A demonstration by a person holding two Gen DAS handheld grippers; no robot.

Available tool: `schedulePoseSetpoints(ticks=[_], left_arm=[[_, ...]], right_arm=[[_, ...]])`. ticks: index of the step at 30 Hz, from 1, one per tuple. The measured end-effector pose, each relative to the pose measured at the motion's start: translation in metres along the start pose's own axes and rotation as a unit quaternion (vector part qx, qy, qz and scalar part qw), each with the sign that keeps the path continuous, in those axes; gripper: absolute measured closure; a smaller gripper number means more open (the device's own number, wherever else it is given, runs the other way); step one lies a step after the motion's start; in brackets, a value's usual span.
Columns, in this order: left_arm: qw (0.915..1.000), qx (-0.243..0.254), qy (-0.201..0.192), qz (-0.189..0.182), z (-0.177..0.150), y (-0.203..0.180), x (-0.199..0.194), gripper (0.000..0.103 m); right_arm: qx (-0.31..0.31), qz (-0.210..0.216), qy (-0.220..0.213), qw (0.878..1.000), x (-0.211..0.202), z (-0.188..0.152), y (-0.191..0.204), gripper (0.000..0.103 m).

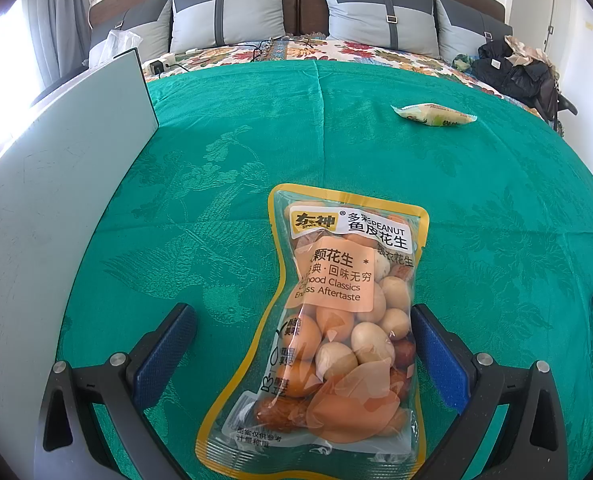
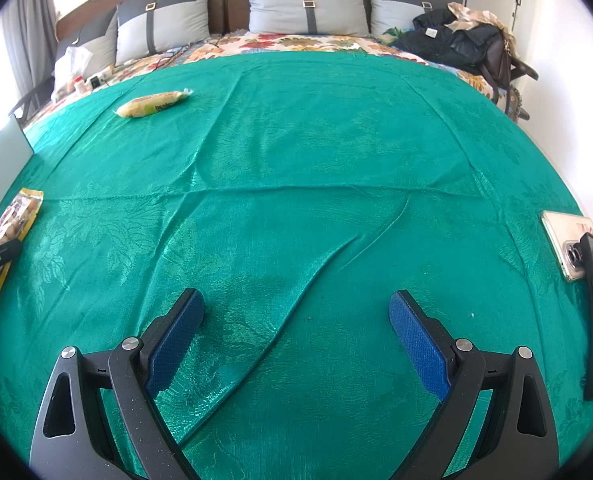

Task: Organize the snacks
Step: 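Lift the peanut bag with the left tool and hold it, then grasp the cream wafer stick with the right tool and lift it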

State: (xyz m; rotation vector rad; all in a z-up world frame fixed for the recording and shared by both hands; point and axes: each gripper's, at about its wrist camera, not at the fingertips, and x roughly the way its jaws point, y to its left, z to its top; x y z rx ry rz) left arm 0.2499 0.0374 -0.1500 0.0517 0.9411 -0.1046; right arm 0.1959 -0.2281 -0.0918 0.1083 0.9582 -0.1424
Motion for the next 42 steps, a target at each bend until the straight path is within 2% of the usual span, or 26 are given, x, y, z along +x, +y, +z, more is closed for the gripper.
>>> schedulePoseSetpoints(ticks=[6, 8, 10, 12, 16, 18, 20, 23, 24, 25, 26, 28, 29, 30, 31, 32, 36, 38, 40, 42], left_arm=[[1.0, 0.0, 0.0, 0.0, 0.0, 0.0, 0.0, 0.0], [1.0, 0.0, 0.0, 0.0, 0.0, 0.0, 0.0, 0.0], [1.0, 0.0, 0.0, 0.0, 0.0, 0.0, 0.0, 0.0], [1.0, 0.0, 0.0, 0.0, 0.0, 0.0, 0.0, 0.0], [1.0, 0.0, 0.001, 0.0, 0.0, 0.0, 0.0, 0.0], [1.0, 0.0, 0.001, -0.001, 0.0, 0.0, 0.0, 0.0], [1.0, -0.001, 0.001, -0.001, 0.0, 0.0, 0.0, 0.0], [1.0, -0.001, 0.001, -0.001, 0.0, 0.0, -0.001, 0.0], [1.0, -0.001, 0.001, -0.001, 0.0, 0.001, -0.001, 0.0], [1.0, -0.001, 0.001, -0.002, 0.0, 0.001, -0.001, 0.0], [1.0, -0.001, 0.001, -0.001, 0.0, 0.0, -0.001, 0.0], [1.0, -0.001, 0.001, -0.001, 0.0, 0.0, -0.001, 0.0], [1.0, -0.001, 0.001, -0.002, 0.0, 0.001, -0.001, 0.0], [1.0, -0.001, 0.001, -0.002, 0.0, 0.001, -0.001, 0.0], [1.0, -0.001, 0.001, -0.002, 0.0, 0.0, -0.001, 0.0], [1.0, -0.001, 0.001, -0.001, 0.001, 0.0, -0.001, 0.0], [1.0, 0.0, 0.002, 0.0, 0.001, -0.002, 0.0, 0.0], [1.0, 0.0, 0.002, 0.0, 0.001, -0.003, 0.0, 0.0], [1.0, 0.0, 0.002, 0.0, 0.001, -0.003, 0.0, 0.0], [1.0, 0.0, 0.002, 0.0, 0.001, -0.003, 0.0, 0.0]], right_arm=[[-0.004, 0.005, 0.001, 1.0, -0.001, -0.001, 0.0, 0.007], [-0.014, 0.008, 0.014, 1.0, -0.005, 0.002, 0.001, 0.009], [-0.001, 0.03, -0.012, 0.999, -0.017, 0.014, 0.0, 0.009], [-0.016, 0.049, -0.044, 0.998, -0.021, 0.039, 0.011, 0.009], [-0.108, 0.112, -0.032, 0.987, 0.009, 0.115, 0.05, 0.009], [-0.148, 0.142, -0.03, 0.978, 0.025, 0.149, 0.071, 0.009], [-0.228, 0.134, -0.014, 0.964, 0.045, 0.172, 0.103, 0.011], [-0.358, 0.107, 0.016, 0.927, 0.079, 0.179, 0.153, 0.011], [-0.383, 0.098, 0.024, 0.918, 0.091, 0.178, 0.164, 0.012], [-0.394, 0.092, 0.029, 0.914, 0.101, 0.179, 0.173, 0.012], [-0.393, 0.087, 0.031, 0.915, 0.11, 0.181, 0.18, 0.012], [-0.369, 0.09, 0.041, 0.924, 0.126, 0.188, 0.184, 0.012], [-0.354, 0.094, 0.053, 0.929, 0.133, 0.19, 0.184, 0.017], [-0.338, 0.103, 0.074, 0.933, 0.139, 0.192, 0.182, 0.042], [-0.312, 0.114, 0.067, 0.941, 0.136, 0.195, 0.179, 0.049], [-0.298, 0.103, 0.068, 0.947, 0.135, 0.198, 0.177, 0.078], [-0.229, 0.142, 0.096, 0.958, 0.114, 0.199, 0.157, 0.087], [-0.171, 0.187, 0.11, 0.961, 0.095, 0.194, 0.139, 0.088], [-0.117, 0.233, 0.125, 0.957, 0.077, 0.184, 0.122, 0.088], [-0.072, 0.274, 0.142, 0.948, 0.059, 0.165, 0.106, 0.088]])
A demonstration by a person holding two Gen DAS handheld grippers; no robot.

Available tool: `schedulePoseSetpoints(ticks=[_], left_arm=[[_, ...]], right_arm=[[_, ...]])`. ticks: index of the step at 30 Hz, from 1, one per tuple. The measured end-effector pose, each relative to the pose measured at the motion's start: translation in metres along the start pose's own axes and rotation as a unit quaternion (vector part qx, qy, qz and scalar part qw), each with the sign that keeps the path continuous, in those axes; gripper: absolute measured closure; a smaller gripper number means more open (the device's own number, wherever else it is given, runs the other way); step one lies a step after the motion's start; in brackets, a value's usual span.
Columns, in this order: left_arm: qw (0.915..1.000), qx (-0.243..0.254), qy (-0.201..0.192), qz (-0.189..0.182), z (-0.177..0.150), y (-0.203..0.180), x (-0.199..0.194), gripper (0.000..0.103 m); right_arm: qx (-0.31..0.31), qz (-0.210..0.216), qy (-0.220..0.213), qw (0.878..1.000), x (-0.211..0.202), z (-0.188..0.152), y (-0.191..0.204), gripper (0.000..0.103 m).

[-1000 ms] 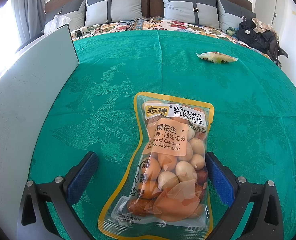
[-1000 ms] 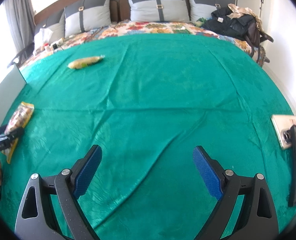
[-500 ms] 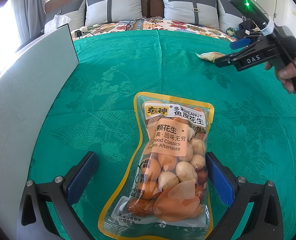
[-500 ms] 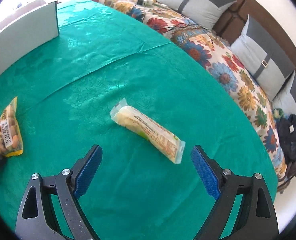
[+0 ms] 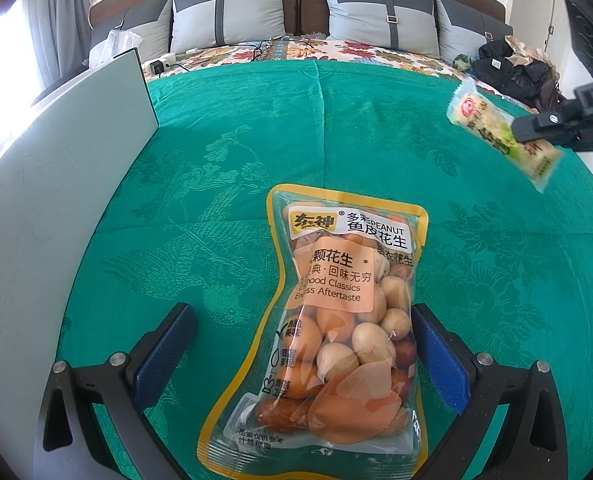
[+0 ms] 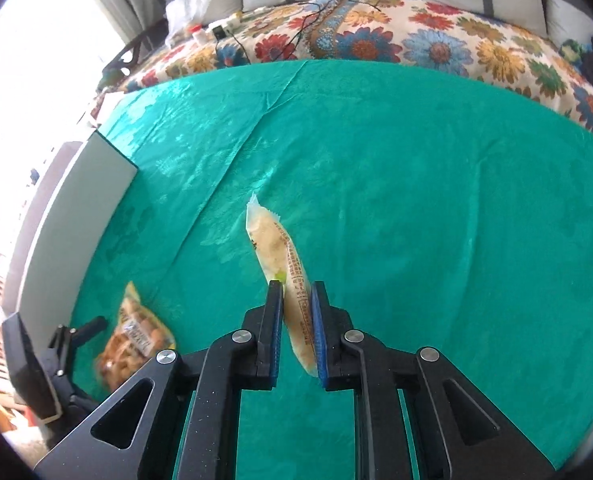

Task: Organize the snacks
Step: 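Grasp the cream wafer stick with the right tool and lift it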

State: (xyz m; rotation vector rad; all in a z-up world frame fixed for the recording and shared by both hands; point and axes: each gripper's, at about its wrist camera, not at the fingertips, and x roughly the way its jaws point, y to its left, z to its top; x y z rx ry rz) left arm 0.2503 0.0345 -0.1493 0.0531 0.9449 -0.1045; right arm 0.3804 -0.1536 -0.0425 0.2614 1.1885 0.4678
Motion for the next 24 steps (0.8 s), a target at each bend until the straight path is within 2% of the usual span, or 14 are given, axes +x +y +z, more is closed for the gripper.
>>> schedulePoseSetpoints(ticks=[2, 4, 7, 10, 12, 13, 14, 16, 17, 18, 19, 20, 21, 24], left_arm=[[1.0, 0.0, 0.0, 0.0, 0.0, 0.0, 0.0, 0.0], [1.0, 0.0, 0.0, 0.0, 0.0, 0.0, 0.0, 0.0], [1.0, 0.0, 0.0, 0.0, 0.0, 0.0, 0.0, 0.0], [1.0, 0.001, 0.001, 0.0, 0.0, 0.0, 0.0, 0.0], [0.9999, 0.009, 0.011, -0.006, 0.001, 0.0, 0.0, 0.0], [0.9997, 0.012, 0.016, -0.01, 0.001, -0.001, -0.001, 0.001], [0.9996, 0.015, 0.018, -0.013, 0.001, -0.001, -0.003, 0.004], [0.9992, 0.03, 0.015, -0.024, -0.001, -0.005, -0.009, 0.018], [0.9986, 0.04, 0.014, -0.032, -0.002, -0.008, -0.012, 0.034], [0.998, 0.051, 0.018, -0.035, -0.001, -0.012, -0.014, 0.04], [0.9974, 0.056, 0.023, -0.038, -0.001, -0.014, -0.016, 0.042], [0.9969, 0.059, 0.027, -0.045, -0.002, -0.016, -0.018, 0.044], [0.9964, 0.062, 0.028, -0.05, -0.004, -0.017, -0.021, 0.046], [0.9959, 0.036, 0.033, -0.076, -0.016, -0.013, -0.034, 0.047]], right_arm=[[0.042, 0.048, 0.001, 0.998, -0.013, -0.03, -0.002, 0.088], [0.093, 0.099, -0.004, 0.991, -0.024, -0.062, -0.006, 0.088], [0.178, 0.162, -0.03, 0.97, -0.037, -0.113, -0.013, 0.088], [0.239, 0.19, -0.058, 0.951, -0.044, -0.16, -0.016, 0.088], [0.286, 0.221, -0.057, 0.931, -0.039, -0.185, -0.019, 0.088], [0.297, 0.215, -0.054, 0.929, -0.037, -0.193, -0.02, 0.088], [0.292, 0.181, -0.054, 0.938, -0.039, -0.197, -0.019, 0.086], [0.25, 0.078, -0.062, 0.963, -0.046, -0.198, -0.016, 0.083], [0.226, 0.035, -0.065, 0.971, -0.05, -0.198, -0.014, 0.077], [0.202, 0.0, -0.064, 0.977, -0.053, -0.195, -0.01, 0.062], [0.18, -0.026, -0.063, 0.981, -0.055, -0.192, -0.005, 0.052], [0.158, -0.041, -0.063, 0.985, -0.056, -0.188, 0.004, 0.038], [0.134, -0.051, -0.06, 0.988, -0.055, -0.184, 0.014, 0.034], [0.05, -0.101, -0.038, 0.993, -0.037, -0.167, 0.048, 0.033]])
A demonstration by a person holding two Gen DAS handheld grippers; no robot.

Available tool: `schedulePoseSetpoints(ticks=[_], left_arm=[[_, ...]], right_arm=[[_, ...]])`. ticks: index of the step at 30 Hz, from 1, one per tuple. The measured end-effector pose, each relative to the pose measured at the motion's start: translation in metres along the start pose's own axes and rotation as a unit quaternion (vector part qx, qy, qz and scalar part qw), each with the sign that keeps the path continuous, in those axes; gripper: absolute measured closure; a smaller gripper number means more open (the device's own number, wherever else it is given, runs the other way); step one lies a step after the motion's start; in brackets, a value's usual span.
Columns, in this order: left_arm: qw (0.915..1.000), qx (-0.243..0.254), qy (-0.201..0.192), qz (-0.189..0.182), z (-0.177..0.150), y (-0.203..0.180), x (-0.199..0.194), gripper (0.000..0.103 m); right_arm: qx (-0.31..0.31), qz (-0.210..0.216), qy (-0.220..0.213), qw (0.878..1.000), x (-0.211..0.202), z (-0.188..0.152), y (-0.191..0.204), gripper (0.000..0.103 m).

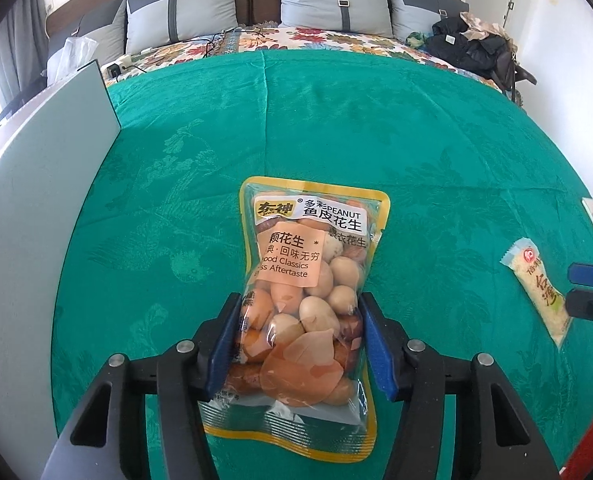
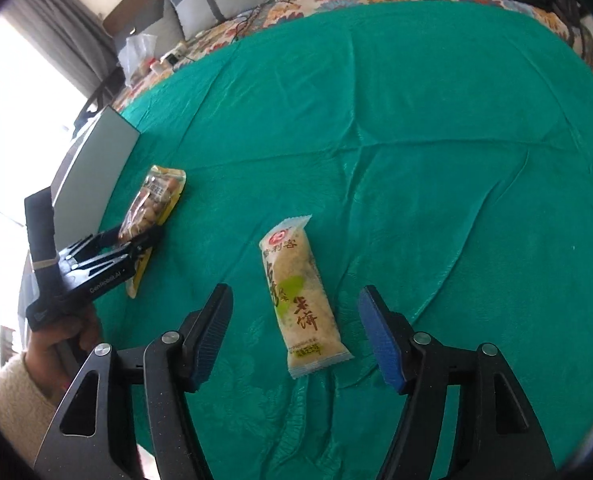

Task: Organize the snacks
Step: 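Grasp the cream wafer stick with the right tool and lift it, then carry the peanut bag with left tool while right tool carries the wafer into the box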

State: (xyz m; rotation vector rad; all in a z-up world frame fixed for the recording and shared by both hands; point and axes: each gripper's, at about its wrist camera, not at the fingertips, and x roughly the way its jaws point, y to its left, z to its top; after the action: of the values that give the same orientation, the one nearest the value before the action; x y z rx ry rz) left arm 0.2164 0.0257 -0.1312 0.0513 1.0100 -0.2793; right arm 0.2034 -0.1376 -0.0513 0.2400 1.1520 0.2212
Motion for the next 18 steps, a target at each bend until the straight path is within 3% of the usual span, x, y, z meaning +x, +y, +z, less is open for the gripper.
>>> schedulePoseSetpoints(ticks=[2, 3, 4, 5, 9, 13, 18], left_arm=[[0.9994, -0.028, 0.002, -0.023, -0.013, 0.004, -0.014, 0.047], [0.9987, -0.04, 0.003, -0.031, -0.02, 0.006, -0.022, 0.047], [0.9979, -0.051, 0.002, -0.039, -0.027, 0.008, -0.033, 0.047], [0.9969, -0.062, -0.002, -0.048, -0.034, 0.01, -0.045, 0.047], [0.991, -0.104, -0.027, -0.08, -0.057, 0.025, -0.1, 0.047], [0.9825, -0.143, -0.059, -0.104, -0.064, 0.046, -0.155, 0.047], [0.9738, -0.168, -0.12, -0.096, -0.054, 0.091, -0.225, 0.047]], right_arm=[[-0.057, -0.032, 0.019, 0.998, 0.019, 0.001, 0.022, 0.034], [-0.079, -0.051, 0.031, 0.995, 0.029, -0.001, 0.029, 0.042], [-0.089, -0.07, 0.041, 0.993, 0.035, -0.003, 0.033, 0.058], [-0.089, -0.083, 0.034, 0.992, 0.035, -0.004, 0.036, 0.08], [-0.025, -0.029, 0.012, 0.999, 0.011, -0.015, 0.027, 0.088], [0.012, 0.036, -0.03, 0.999, -0.024, -0.017, 0.038, 0.089], [-0.012, 0.105, -0.073, 0.992, -0.056, 0.007, 0.105, 0.089]])
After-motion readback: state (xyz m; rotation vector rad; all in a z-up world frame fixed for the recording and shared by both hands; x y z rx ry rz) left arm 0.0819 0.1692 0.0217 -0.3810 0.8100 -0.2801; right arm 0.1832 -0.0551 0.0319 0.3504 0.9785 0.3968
